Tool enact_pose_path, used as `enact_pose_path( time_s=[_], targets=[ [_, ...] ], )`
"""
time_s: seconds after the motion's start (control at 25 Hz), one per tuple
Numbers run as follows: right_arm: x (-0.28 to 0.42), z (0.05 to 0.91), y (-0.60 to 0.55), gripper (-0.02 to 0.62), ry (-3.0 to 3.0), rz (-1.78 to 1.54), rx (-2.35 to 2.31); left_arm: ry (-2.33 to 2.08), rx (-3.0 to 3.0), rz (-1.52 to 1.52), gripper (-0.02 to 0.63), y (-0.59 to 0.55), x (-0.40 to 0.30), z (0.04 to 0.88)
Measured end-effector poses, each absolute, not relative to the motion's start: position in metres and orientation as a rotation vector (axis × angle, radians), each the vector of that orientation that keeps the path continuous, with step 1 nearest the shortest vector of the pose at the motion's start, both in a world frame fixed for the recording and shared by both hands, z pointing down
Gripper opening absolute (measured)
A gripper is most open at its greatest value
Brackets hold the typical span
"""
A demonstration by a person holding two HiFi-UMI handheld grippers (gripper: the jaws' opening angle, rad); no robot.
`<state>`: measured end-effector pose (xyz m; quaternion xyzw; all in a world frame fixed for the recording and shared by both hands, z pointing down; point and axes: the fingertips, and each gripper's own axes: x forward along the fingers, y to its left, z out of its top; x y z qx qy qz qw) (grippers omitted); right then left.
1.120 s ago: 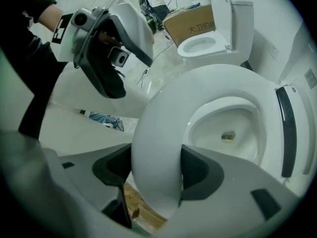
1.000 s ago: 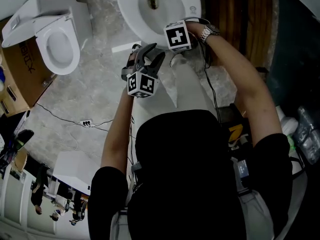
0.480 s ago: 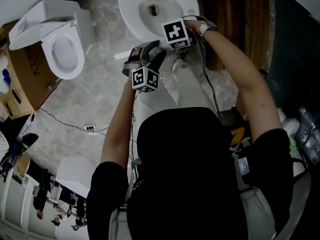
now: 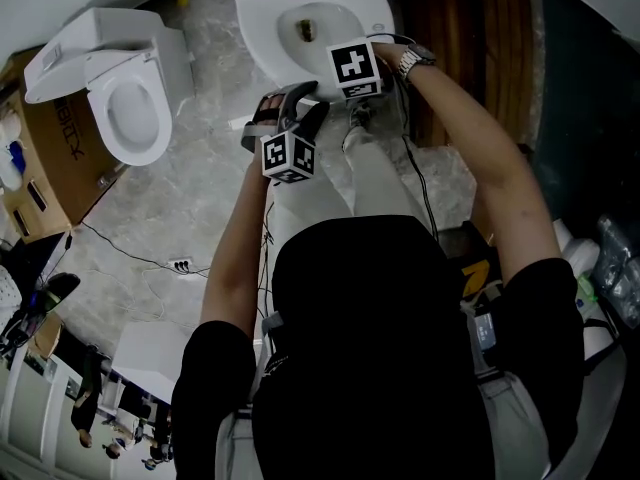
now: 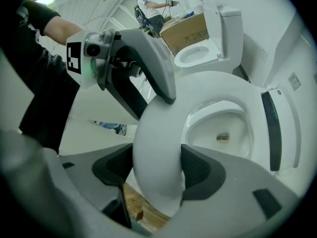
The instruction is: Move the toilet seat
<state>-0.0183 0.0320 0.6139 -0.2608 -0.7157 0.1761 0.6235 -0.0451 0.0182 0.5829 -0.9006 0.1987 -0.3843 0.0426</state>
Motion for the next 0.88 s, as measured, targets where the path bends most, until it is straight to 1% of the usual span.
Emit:
enact_pose_path(
  time_s=[0.44,0.88],
  targets=[
    [-0.026,0.605,0.022,0.291,-1.863,0.166,-0.311,0.623,-2.737,-1.183,0.2,0.015,-0.045,0.575],
    [0.008,0.593,0.014,0.291,-1.888,-0.005,0.047,0.569,-2.738,-1.189,0.196,0.013,-0.046,0.574]
  ],
)
